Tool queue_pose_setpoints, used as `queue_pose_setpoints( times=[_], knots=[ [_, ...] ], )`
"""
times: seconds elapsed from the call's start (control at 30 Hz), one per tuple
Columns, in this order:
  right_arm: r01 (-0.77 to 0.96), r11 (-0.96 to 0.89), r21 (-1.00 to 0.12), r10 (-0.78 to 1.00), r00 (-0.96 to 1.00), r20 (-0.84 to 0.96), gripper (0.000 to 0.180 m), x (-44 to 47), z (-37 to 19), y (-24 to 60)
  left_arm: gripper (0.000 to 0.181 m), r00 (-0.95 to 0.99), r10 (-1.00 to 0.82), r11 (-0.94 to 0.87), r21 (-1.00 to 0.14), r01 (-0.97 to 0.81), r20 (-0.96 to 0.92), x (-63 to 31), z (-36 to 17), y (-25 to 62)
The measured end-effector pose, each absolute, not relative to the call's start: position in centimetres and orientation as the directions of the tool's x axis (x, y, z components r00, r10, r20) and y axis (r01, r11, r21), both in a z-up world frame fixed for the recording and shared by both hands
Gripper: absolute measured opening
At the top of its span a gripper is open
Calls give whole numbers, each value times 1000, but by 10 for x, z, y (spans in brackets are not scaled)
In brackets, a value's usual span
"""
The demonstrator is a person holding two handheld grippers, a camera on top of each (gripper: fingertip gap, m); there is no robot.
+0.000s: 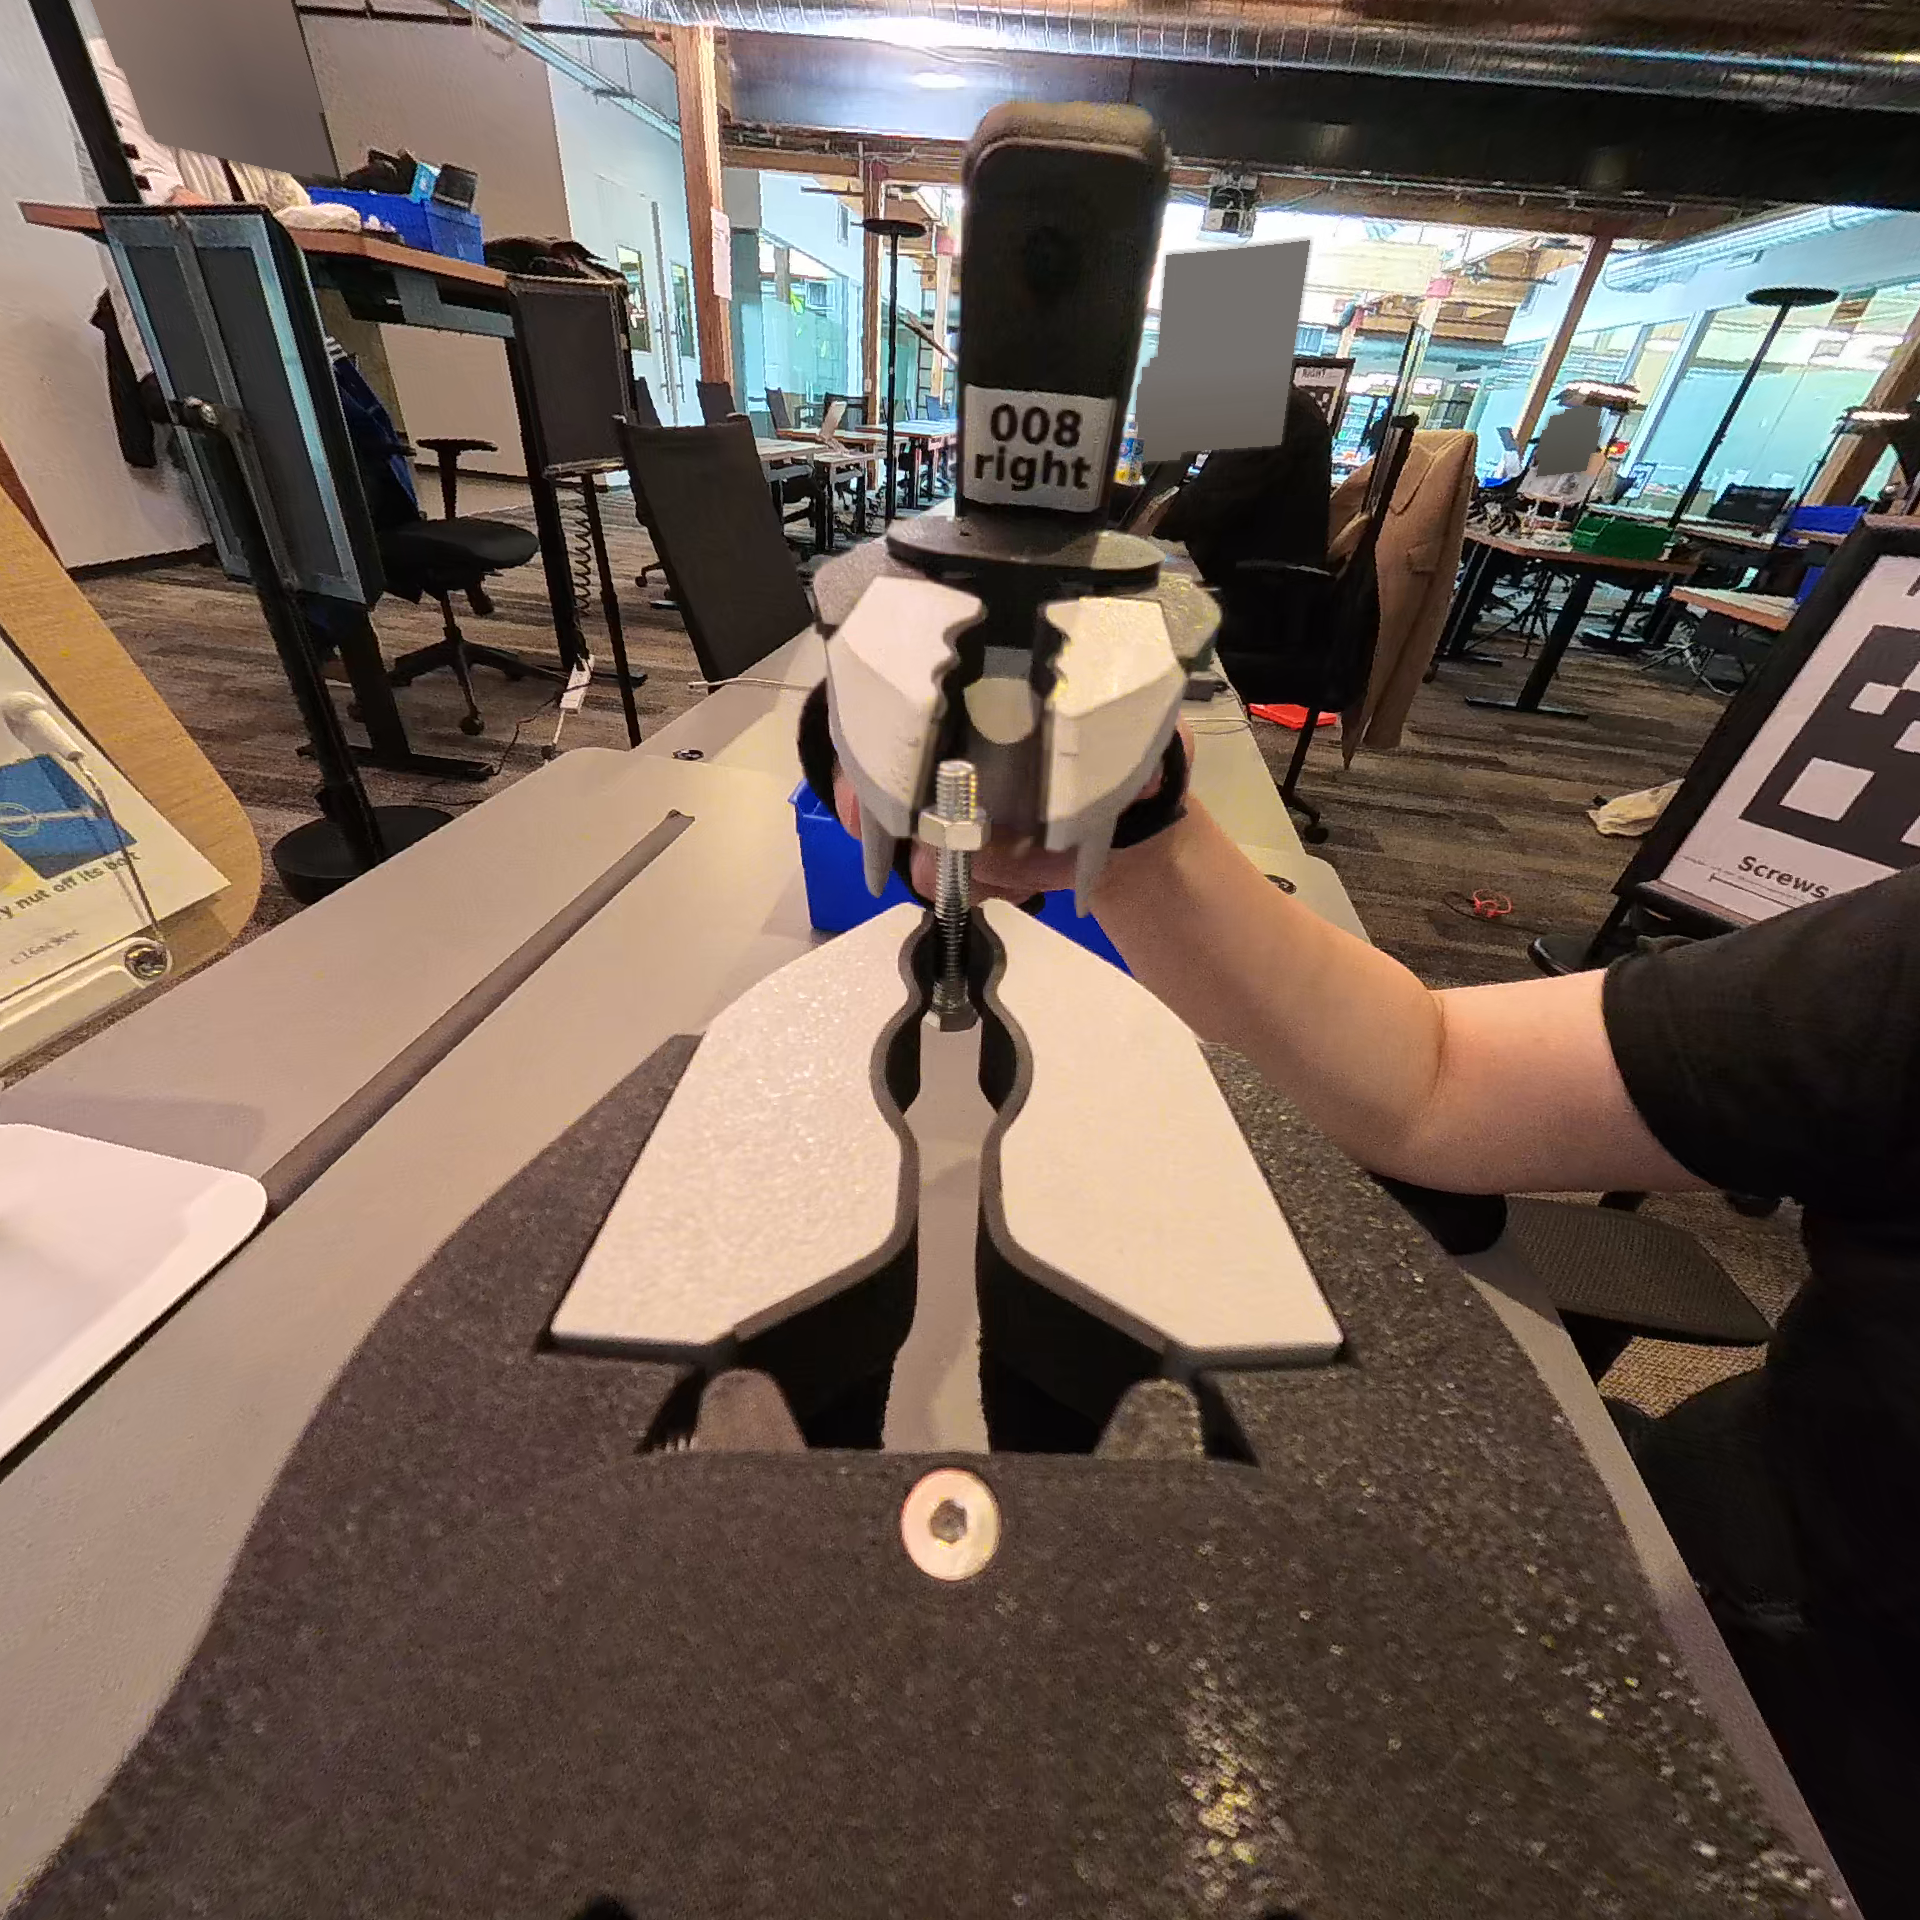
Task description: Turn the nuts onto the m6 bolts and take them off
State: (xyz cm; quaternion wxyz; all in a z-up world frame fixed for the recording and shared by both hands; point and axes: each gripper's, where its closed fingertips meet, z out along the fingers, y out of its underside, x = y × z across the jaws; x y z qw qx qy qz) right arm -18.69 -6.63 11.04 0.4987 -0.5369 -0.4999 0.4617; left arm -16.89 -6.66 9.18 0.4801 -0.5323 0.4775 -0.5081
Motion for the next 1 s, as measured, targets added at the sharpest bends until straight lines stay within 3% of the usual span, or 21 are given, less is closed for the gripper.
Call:
queue_pose_setpoints(
  times=[0.27,0.4,0.43,0.6,0.8,1.0],
  knots=[
    [75,-1,-997,996,90,6,9,-195,107,-63,7,23,-996,-89,-996,-24,89,-169,92,-68],
    [46,-11,-999,996,94,-6,9,-193,112,-62,36,72,-994,-88,-994,-61,84,-166,84,-63],
    [45,-11,-999,996,94,-6,9,-193,112,-62,37,74,-994,-90,-994,-63,86,-165,84,-62],
    [63,-6,-998,994,112,1,9,-192,109,-59,11,72,-994,-79,-996,-49,76,-164,84,-62],
    [27,-10,-1000,995,100,-8,19,-199,110,-59,11,79,-994,-77,-997,-17,76,-167,90,-60],
    [-25,-9,-1000,996,87,-11,5,-205,112,-59,11,73,-994,-80,-997,22,82,-171,98,-61]
  ],
)
